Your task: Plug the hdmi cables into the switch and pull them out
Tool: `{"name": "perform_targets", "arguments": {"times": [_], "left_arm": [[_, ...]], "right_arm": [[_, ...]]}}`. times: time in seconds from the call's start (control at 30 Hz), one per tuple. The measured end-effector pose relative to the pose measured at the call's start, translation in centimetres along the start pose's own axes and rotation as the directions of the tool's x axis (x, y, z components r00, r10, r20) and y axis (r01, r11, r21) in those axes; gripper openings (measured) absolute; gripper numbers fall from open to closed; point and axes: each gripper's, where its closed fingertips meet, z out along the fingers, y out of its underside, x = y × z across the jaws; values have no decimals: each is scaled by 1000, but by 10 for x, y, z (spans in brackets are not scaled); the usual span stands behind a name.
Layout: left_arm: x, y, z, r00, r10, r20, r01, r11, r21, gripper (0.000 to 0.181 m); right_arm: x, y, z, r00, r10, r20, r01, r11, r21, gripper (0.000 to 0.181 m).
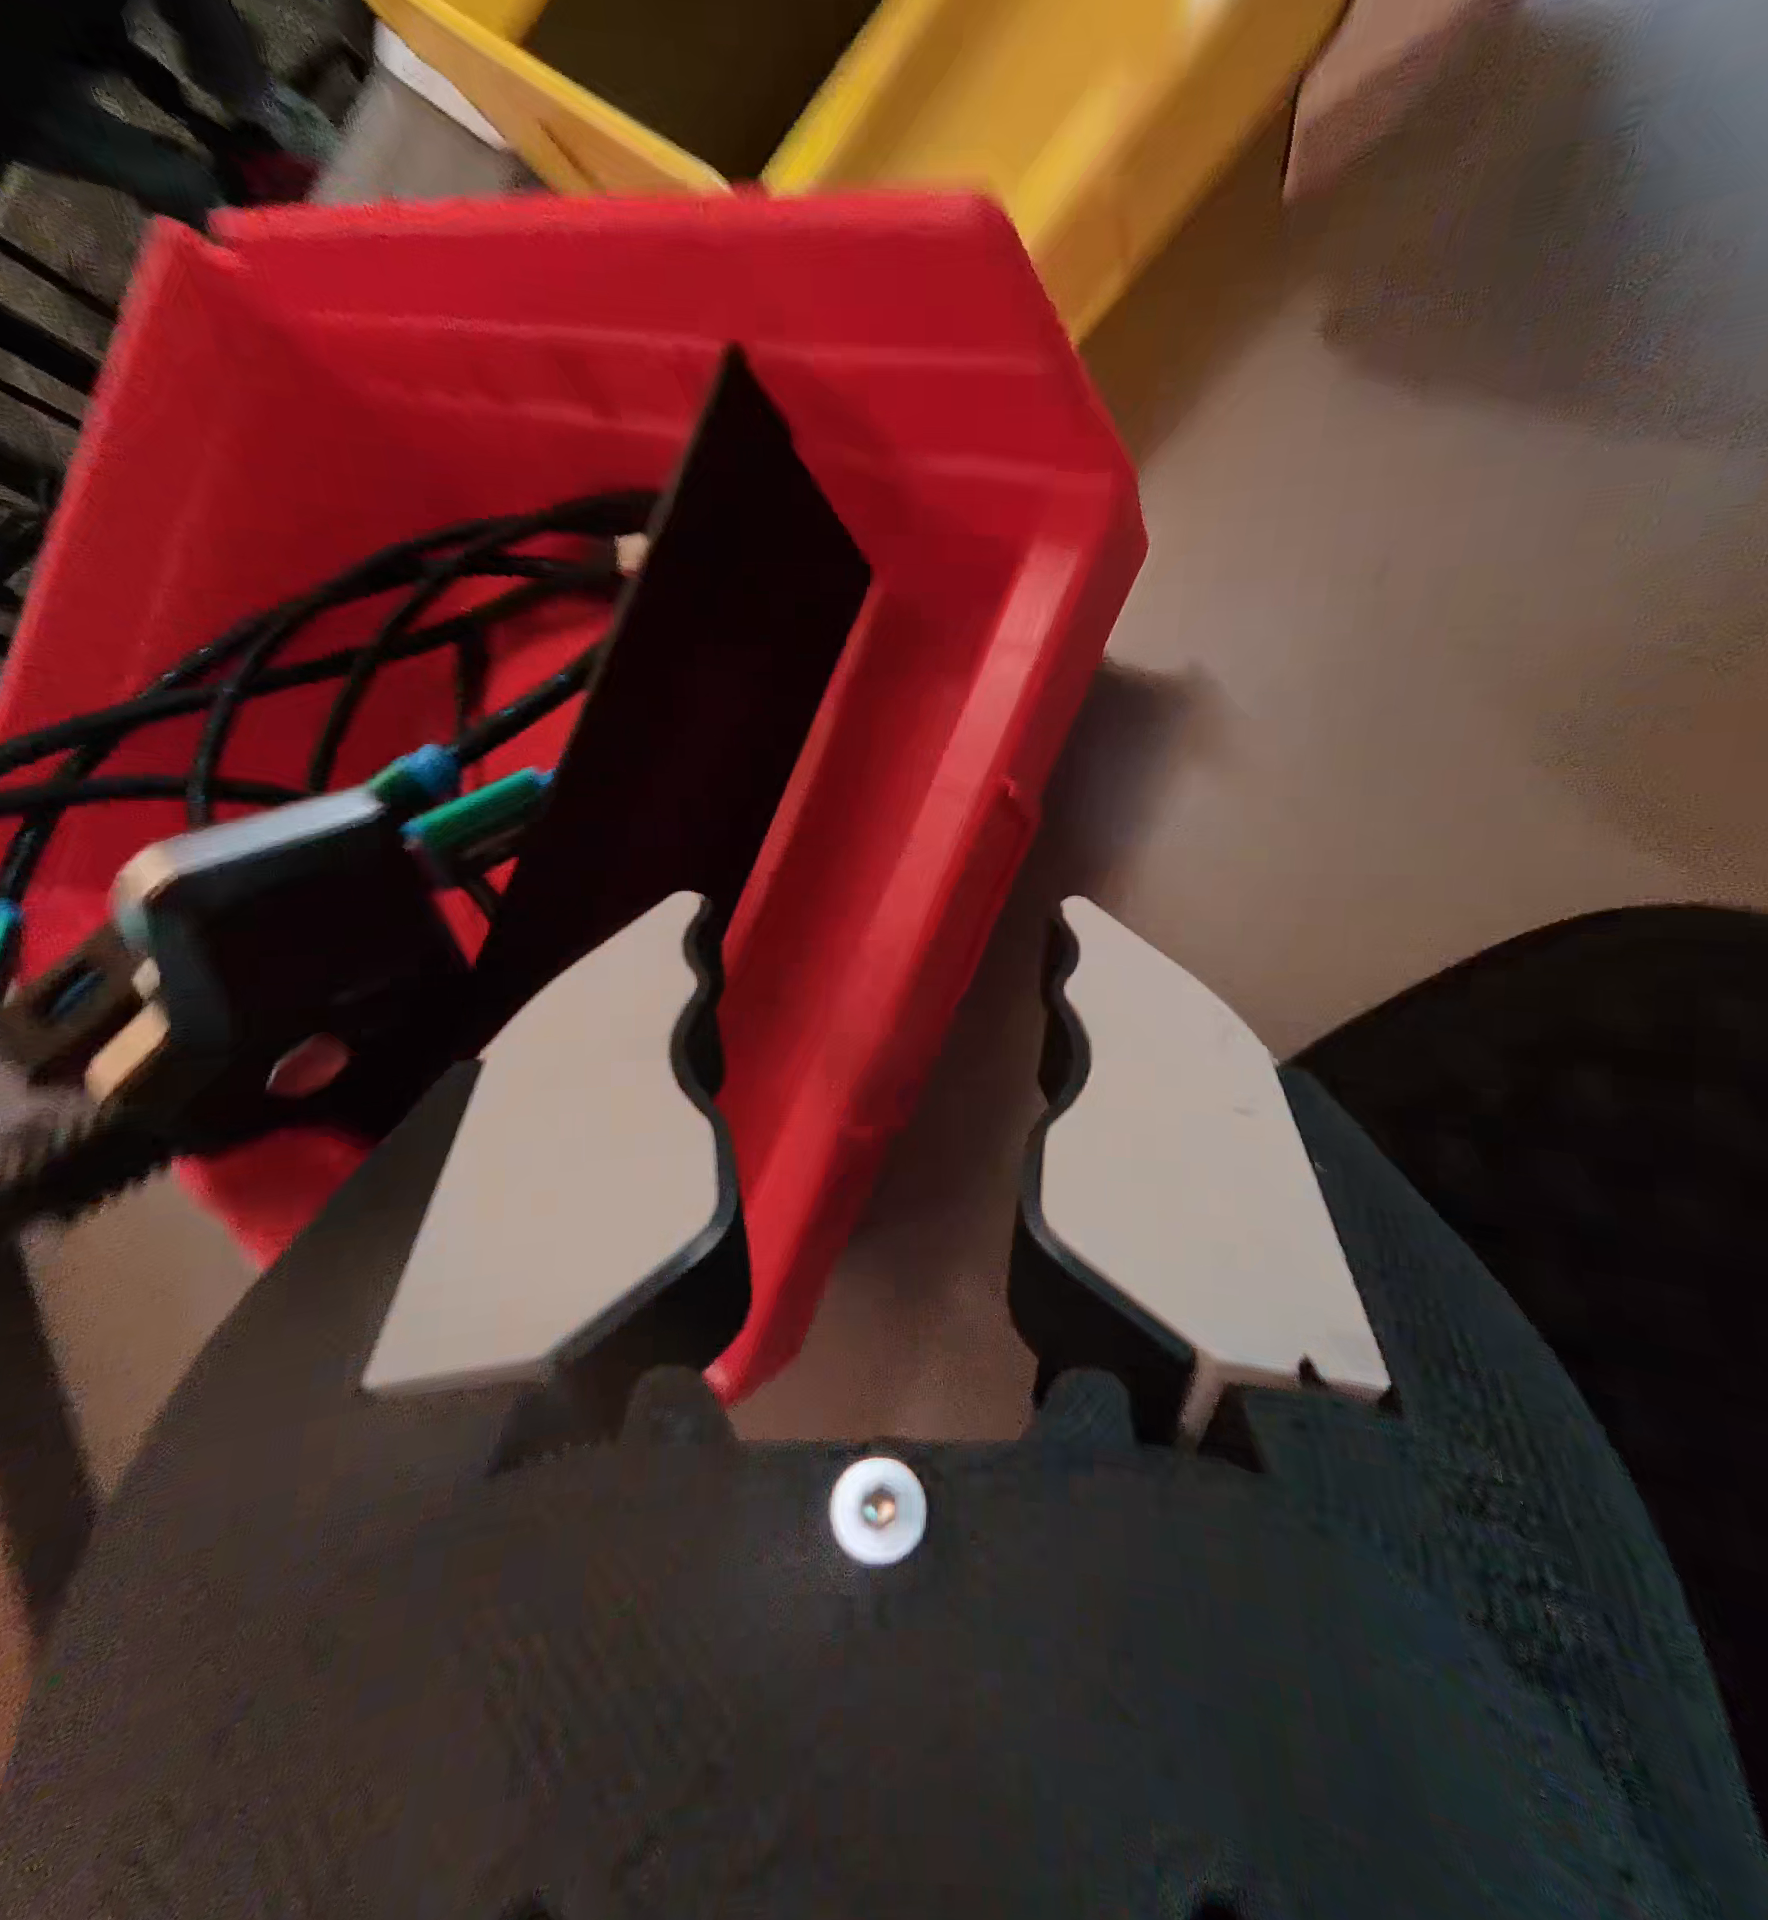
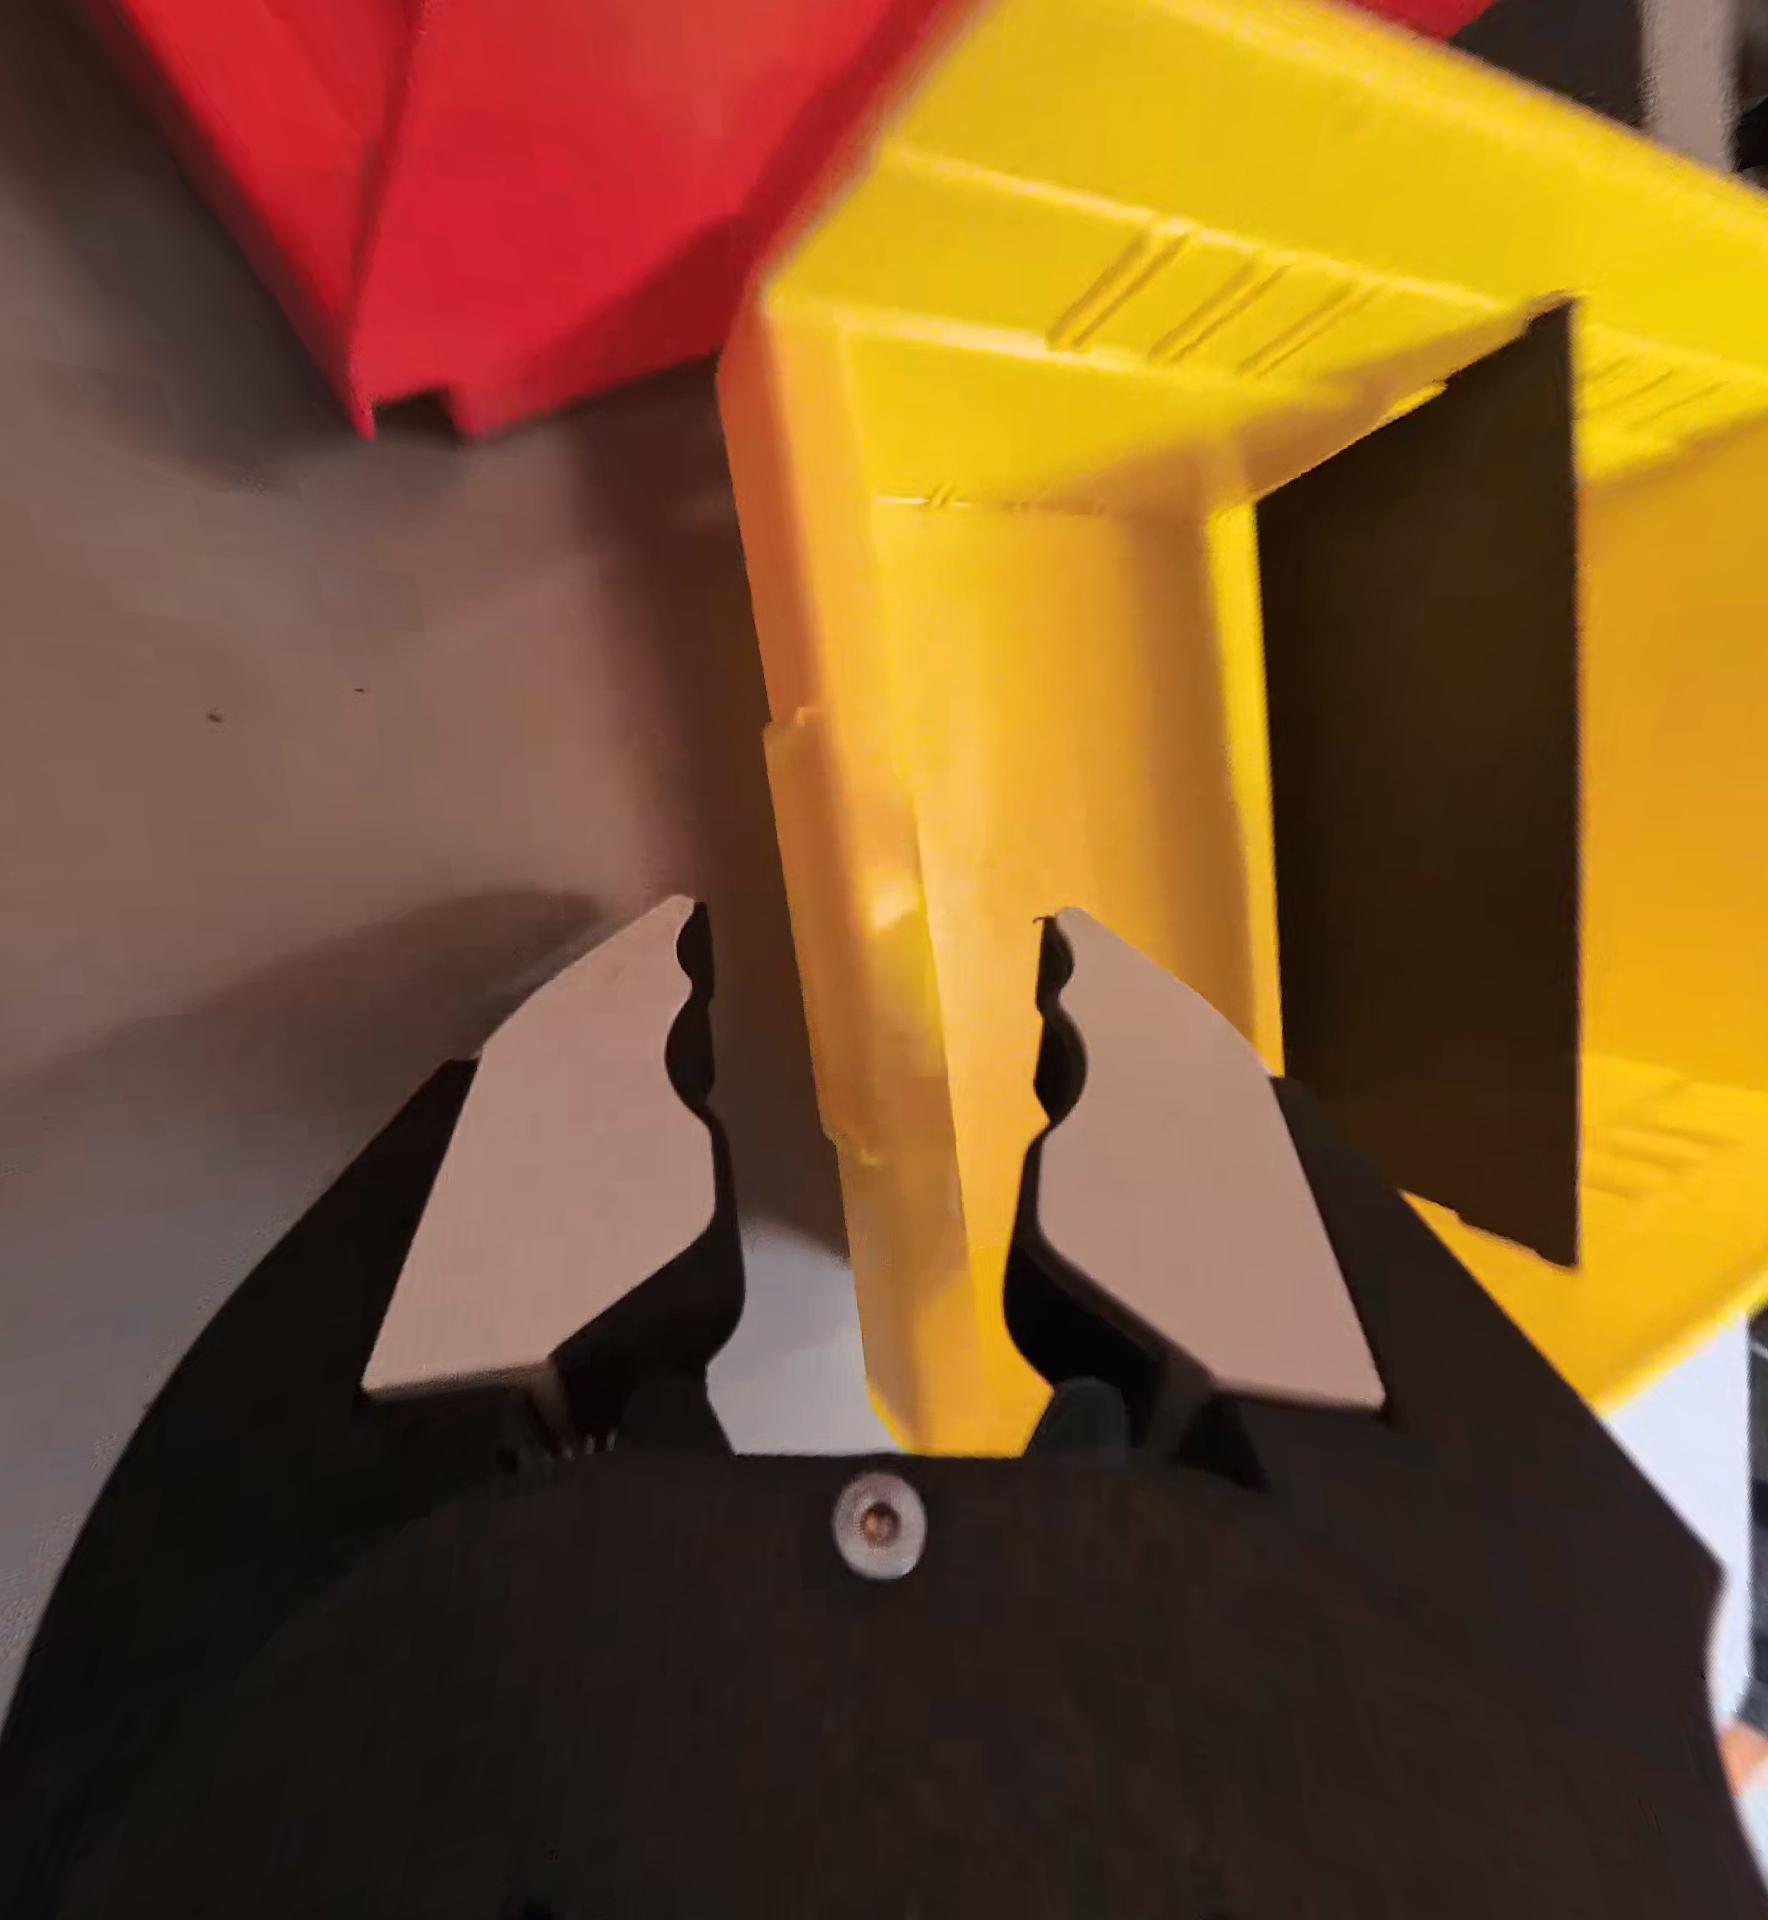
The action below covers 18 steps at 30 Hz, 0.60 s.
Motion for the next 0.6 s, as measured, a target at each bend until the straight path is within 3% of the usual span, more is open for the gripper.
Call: {"name": "perform_targets", "arguments": {"times": [0.03, 0.1, 0.13, 0.17, 0.2, 0.37, 0.6], "left_arm": [[1, 6, 14, 998, 65, -16, -66, 996, -66, 61], [4, 22, 37, 980, 185, -71, -195, 963, -188, 58], [5, 29, 45, 966, 241, -97, -258, 938, -233, 49], [4, 33, 51, 950, 293, -111, -312, 914, -261, 44], [6, 34, 54, 937, 325, -127, -348, 899, -265, 35], [7, 27, 59, 939, 332, -86, -342, 918, -200, 33], [6, 24, 61, 958, 286, -34, -288, 952, -106, 35]], "right_arm": [[-4, 0, 8, 999, -24, 30, 25, 999, -34, 61], [-12, 0, 22, 996, -50, 79, 56, 995, -85, 53], [-11, 3, 26, 996, -60, 73, 67, 992, -103, 39], [-6, 3, 27, 997, -62, 38, 65, 993, -98, 28], [-7, 6, 26, 998, -45, 47, 49, 995, -87, 28], [-18, 45, -4, 998, -5, 57, 9, 998, -68, 28], [-20, 138, -55, 999, 28, -27, -31, 993, -114, 28]]}}
